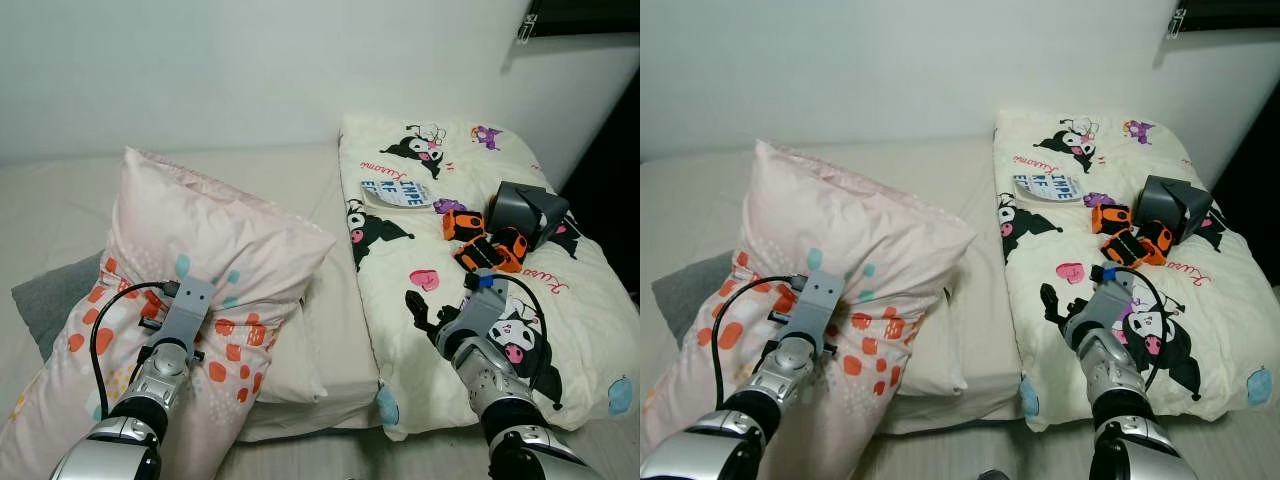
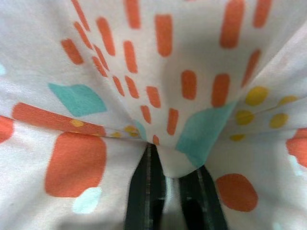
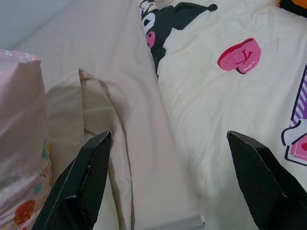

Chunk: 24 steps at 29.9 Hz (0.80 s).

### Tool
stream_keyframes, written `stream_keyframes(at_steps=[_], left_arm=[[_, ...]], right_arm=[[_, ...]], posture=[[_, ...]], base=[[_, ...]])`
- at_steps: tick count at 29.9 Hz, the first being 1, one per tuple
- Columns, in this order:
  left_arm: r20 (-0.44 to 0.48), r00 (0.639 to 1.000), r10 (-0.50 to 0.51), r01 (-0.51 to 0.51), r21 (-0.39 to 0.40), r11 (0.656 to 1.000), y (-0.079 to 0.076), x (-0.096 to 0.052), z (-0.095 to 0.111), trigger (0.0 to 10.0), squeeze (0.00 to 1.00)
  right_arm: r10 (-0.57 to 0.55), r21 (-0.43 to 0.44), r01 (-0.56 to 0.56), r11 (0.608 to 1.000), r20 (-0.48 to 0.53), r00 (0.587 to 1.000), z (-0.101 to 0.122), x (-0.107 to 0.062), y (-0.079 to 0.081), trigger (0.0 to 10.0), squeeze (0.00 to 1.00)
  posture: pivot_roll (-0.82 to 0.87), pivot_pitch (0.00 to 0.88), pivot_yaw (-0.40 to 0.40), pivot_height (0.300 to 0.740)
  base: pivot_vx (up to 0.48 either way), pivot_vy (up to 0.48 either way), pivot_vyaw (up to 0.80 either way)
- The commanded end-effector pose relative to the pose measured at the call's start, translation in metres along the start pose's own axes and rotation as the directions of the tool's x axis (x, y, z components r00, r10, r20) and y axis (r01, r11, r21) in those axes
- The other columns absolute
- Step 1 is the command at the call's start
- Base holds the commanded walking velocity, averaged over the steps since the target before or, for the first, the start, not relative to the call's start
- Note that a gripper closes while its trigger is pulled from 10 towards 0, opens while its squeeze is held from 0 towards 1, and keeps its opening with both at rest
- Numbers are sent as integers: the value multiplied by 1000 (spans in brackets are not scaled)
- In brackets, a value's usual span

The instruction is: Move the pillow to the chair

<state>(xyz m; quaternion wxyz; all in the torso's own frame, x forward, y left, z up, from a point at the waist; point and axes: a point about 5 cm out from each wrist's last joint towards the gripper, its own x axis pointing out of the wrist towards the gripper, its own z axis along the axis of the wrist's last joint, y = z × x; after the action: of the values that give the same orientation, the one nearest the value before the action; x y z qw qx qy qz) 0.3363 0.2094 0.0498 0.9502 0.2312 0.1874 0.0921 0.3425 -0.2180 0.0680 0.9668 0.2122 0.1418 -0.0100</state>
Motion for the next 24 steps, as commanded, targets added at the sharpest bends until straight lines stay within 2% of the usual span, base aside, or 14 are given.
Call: stream_keyframes(at_steps=[1, 6, 10, 12, 13, 15, 16, 17, 18, 20, 21, 22, 23, 24], left_arm=[[-93, 996, 12, -11, 13, 1000, 6, -3, -22, 0, 0], [-57, 998, 39, -43, -70, 997, 12, -1, -15, 0, 0], [23, 998, 57, -51, -208, 977, 19, 3, 6, 0, 0], [281, 960, 12, 107, -405, 908, 28, 1, 57, 0, 0], [281, 960, 12, 107, -405, 908, 28, 1, 57, 0, 0], [519, 854, -35, 290, -420, 860, 39, -18, 95, 0, 0], [519, 854, -35, 290, -420, 860, 39, -18, 95, 0, 0], [596, 799, -75, 388, -418, 821, 45, -31, 104, 0, 0], [596, 799, -75, 388, -418, 821, 45, -31, 104, 0, 0], [729, 673, -125, 539, -367, 758, 63, -63, 115, 0, 0], [729, 673, -125, 539, -367, 758, 63, -63, 115, 0, 0], [778, 619, -112, 581, -356, 732, 75, -78, 121, 0, 0], [778, 619, -112, 581, -356, 732, 75, -78, 121, 0, 0], [806, 585, -86, 595, -355, 721, 84, -88, 124, 0, 0]], right_arm=[[13, 17, -13, 1000, -9, 1000, -2, 1, 4, 10000, 0], [46, 21, -46, 999, -18, 999, -4, 4, 14, 10000, 0], [88, 26, -87, 996, -10, 996, -3, 6, 22, 10000, 0], [118, 43, -118, 992, 2, 993, 2, 11, 33, 10000, 0], [118, 43, -118, 992, 2, 993, 2, 11, 33, 10000, 0], [137, 60, -137, 989, 4, 991, 6, 15, 42, 10000, 0], [137, 60, -137, 989, 4, 991, 6, 15, 42, 10000, 0], [150, 64, -149, 987, 3, 989, 7, 17, 47, 10000, 0], [150, 64, -149, 987, 3, 989, 7, 17, 47, 10000, 0], [190, 76, -189, 979, 6, 982, 9, 20, 59, 10000, 0], [190, 76, -189, 979, 6, 982, 9, 20, 59, 10000, 0], [220, 94, -220, 971, 17, 975, 11, 21, 66, 10000, 0], [220, 94, -220, 971, 17, 975, 11, 21, 66, 10000, 0], [241, 104, -242, 965, 25, 970, 12, 22, 70, 10000, 0]], posture=[[-305, 195, 41, 740], [-285, 169, 43, 740], [-262, 150, 41, 740], [-205, 118, 33, 740], [-205, 118, 33, 740], [-181, 104, 25, 740], [-181, 104, 25, 740], [-164, 94, 19, 740], [-164, 94, 19, 740], [-134, 71, 4, 740], [-134, 71, 4, 740], [-126, 66, 1, 740], [-126, 66, 1, 740], [-119, 60, -2, 740]], base=[[0, 0, 0], [0, 0, 0], [0, 0, 0], [0, 0, 0], [0, 0, 0], [0, 0, 0], [0, 0, 0], [0, 0, 0], [0, 0, 0], [0, 0, 0], [0, 0, 0], [0, 0, 0], [0, 0, 0], [0, 0, 0]])
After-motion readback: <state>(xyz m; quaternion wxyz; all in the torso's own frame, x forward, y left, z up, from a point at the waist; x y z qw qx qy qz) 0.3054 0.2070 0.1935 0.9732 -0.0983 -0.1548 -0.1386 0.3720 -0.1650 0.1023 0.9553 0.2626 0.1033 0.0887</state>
